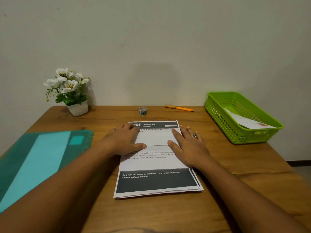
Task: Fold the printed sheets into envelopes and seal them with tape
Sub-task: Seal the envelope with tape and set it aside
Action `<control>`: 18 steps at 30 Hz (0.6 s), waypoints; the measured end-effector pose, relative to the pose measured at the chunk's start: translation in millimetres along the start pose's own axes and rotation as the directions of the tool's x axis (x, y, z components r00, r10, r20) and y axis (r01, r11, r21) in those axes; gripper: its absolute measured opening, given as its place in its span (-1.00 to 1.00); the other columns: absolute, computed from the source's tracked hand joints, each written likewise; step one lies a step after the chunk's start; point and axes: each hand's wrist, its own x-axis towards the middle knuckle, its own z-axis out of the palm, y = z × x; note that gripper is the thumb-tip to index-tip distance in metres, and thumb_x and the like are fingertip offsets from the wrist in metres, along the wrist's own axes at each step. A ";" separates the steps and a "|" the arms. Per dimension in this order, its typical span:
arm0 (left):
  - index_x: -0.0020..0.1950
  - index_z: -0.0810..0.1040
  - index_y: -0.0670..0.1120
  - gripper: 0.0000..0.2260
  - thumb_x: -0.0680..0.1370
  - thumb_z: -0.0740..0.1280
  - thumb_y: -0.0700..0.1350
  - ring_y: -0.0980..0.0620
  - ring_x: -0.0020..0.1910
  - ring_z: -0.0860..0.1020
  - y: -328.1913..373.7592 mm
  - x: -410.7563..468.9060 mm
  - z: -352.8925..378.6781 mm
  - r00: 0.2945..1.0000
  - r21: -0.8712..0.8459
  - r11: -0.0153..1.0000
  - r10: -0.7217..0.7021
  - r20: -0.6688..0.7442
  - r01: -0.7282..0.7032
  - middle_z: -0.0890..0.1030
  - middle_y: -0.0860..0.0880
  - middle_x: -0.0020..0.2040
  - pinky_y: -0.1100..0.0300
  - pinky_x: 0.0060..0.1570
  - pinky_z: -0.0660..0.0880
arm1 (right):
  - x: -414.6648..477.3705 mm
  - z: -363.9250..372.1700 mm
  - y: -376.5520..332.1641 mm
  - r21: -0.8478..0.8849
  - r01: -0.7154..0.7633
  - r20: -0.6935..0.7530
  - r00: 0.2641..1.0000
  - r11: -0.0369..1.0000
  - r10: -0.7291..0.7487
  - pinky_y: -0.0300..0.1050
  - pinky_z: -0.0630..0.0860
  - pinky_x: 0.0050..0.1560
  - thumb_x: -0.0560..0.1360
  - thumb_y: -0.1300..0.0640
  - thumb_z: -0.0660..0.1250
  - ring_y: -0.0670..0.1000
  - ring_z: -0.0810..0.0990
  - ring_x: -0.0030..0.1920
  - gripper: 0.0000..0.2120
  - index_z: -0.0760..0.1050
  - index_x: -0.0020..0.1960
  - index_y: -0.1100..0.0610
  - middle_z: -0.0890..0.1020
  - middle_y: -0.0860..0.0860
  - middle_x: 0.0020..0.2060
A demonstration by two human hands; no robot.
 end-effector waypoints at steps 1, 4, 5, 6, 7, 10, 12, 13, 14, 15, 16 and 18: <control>0.63 0.15 0.09 -0.21 0.51 0.25 0.43 -0.12 0.51 0.24 -0.8 2.3 -6.4 1.000 -0.021 1.000 0.005 0.023 -0.004 0.22 -0.06 0.58 -0.15 0.43 0.34 | -1.2 -0.3 0.2 0.003 0.001 -0.003 1.000 1.000 -0.001 0.18 -0.18 0.61 0.64 -0.40 -0.15 0.08 -0.13 0.68 -0.32 -0.04 0.69 -0.15 -0.03 0.01 0.69; 0.47 0.34 0.11 -0.29 0.43 0.41 0.40 -0.09 0.44 0.31 -3.9 11.1 -14.3 0.997 -0.077 0.997 0.019 0.068 -0.014 0.32 -0.04 0.48 -0.08 0.37 0.39 | -3.1 -2.0 -0.1 0.024 0.004 -0.008 1.000 1.000 -0.004 0.19 -0.17 0.61 0.61 -0.45 -0.11 0.09 -0.11 0.68 -0.27 0.01 0.69 -0.14 -0.01 0.01 0.69; 0.42 0.38 0.10 -0.31 0.41 0.43 0.39 -0.08 0.42 0.31 -4.1 13.3 -15.7 0.997 -0.081 0.997 0.021 0.078 -0.015 0.33 -0.03 0.45 -0.07 0.37 0.39 | -3.6 -2.6 0.0 0.032 0.006 -0.008 1.000 0.999 -0.006 0.19 -0.16 0.61 0.60 -0.47 -0.10 0.09 -0.10 0.68 -0.25 0.02 0.68 -0.14 0.00 0.01 0.69; 0.39 0.41 0.11 -0.32 0.39 0.45 0.39 -0.08 0.40 0.32 -4.0 15.7 -17.1 0.996 -0.081 0.997 0.021 0.084 -0.014 0.35 -0.03 0.42 -0.06 0.37 0.38 | -3.5 -3.1 0.4 0.041 0.008 -0.010 1.000 0.999 -0.008 0.20 -0.16 0.61 0.59 -0.48 -0.08 0.09 -0.09 0.68 -0.24 0.03 0.68 -0.14 0.01 0.01 0.69; 0.36 0.43 0.11 -0.32 0.36 0.47 0.40 -0.08 0.40 0.32 -3.4 17.7 -18.8 0.996 -0.067 0.998 0.017 0.084 -0.011 0.36 -0.03 0.41 -0.05 0.37 0.37 | -3.6 -3.7 0.7 0.052 0.011 -0.011 1.000 0.999 -0.011 0.20 -0.15 0.61 0.59 -0.48 -0.06 0.08 -0.07 0.67 -0.24 0.04 0.68 -0.14 0.03 0.00 0.69; 0.34 0.46 0.10 -0.30 0.33 0.49 0.42 -0.10 0.41 0.31 0.3 21.8 -22.4 0.995 -0.021 1.000 -0.001 0.100 0.003 0.36 -0.05 0.40 -0.04 0.39 0.35 | -4.4 -6.1 1.3 0.095 0.021 -0.020 1.000 0.995 -0.019 0.19 -0.13 0.61 0.60 -0.45 0.03 0.08 -0.04 0.67 -0.25 0.06 0.67 -0.12 0.07 -0.02 0.68; 0.32 0.47 0.11 -0.32 0.32 0.49 0.42 -0.10 0.39 0.31 2.8 22.2 -24.5 0.992 -0.007 1.000 -0.017 0.124 0.018 0.36 -0.04 0.38 -0.04 0.37 0.36 | -5.2 -7.1 1.3 0.118 0.026 -0.026 0.999 0.993 -0.023 0.19 -0.12 0.61 0.61 -0.43 0.06 0.08 -0.03 0.67 -0.26 0.07 0.67 -0.11 0.08 -0.03 0.68; 0.30 0.49 0.11 -0.34 0.33 0.49 0.41 -0.10 0.39 0.31 3.9 21.3 -25.7 0.990 -0.007 1.000 -0.023 0.136 0.024 0.36 -0.04 0.37 -0.03 0.36 0.36 | -5.7 -7.2 1.3 0.124 0.027 -0.030 0.999 0.992 -0.023 0.20 -0.11 0.61 0.61 -0.42 0.07 0.08 -0.03 0.67 -0.27 0.08 0.67 -0.11 0.09 -0.03 0.68; 0.28 0.50 0.11 -0.36 0.33 0.49 0.40 -0.10 0.38 0.31 4.4 21.3 -26.1 0.990 -0.010 1.000 -0.025 0.142 0.027 0.36 -0.04 0.36 -0.02 0.35 0.36 | -5.9 -7.3 1.6 0.129 0.028 -0.033 0.999 0.991 -0.024 0.20 -0.11 0.61 0.61 -0.42 0.08 0.08 -0.02 0.67 -0.27 0.09 0.67 -0.11 0.09 -0.03 0.68; 0.27 0.51 0.11 -0.38 0.33 0.50 0.40 -0.09 0.38 0.31 4.3 20.8 -26.2 0.990 -0.015 1.000 -0.021 0.139 0.024 0.36 -0.04 0.35 -0.02 0.35 0.36 | -6.1 -7.4 1.8 0.134 0.028 -0.035 0.999 0.991 -0.024 0.20 -0.11 0.61 0.61 -0.42 0.09 0.08 -0.02 0.67 -0.28 0.10 0.66 -0.11 0.10 -0.03 0.68; 0.26 0.50 0.11 -0.38 0.33 0.50 0.40 -0.09 0.37 0.32 4.1 20.5 -26.2 0.991 -0.022 1.000 -0.018 0.134 0.021 0.37 -0.04 0.34 -0.02 0.34 0.37 | -5.9 -6.9 1.9 0.138 0.029 -0.037 0.999 0.990 -0.024 0.19 -0.10 0.61 0.61 -0.41 0.09 0.08 -0.02 0.67 -0.28 0.12 0.66 -0.11 0.10 -0.03 0.68; 0.31 0.46 0.10 -0.35 0.34 0.52 0.36 -0.07 0.33 0.36 4.6 18.6 -27.5 0.992 -0.056 0.998 -0.005 0.128 0.012 0.39 -0.02 0.34 -0.01 0.33 0.40 | -5.6 -5.9 2.2 0.139 0.030 -0.044 0.999 0.990 -0.024 0.19 -0.10 0.61 0.61 -0.41 0.09 0.07 -0.01 0.67 -0.28 0.14 0.66 -0.11 0.11 -0.03 0.67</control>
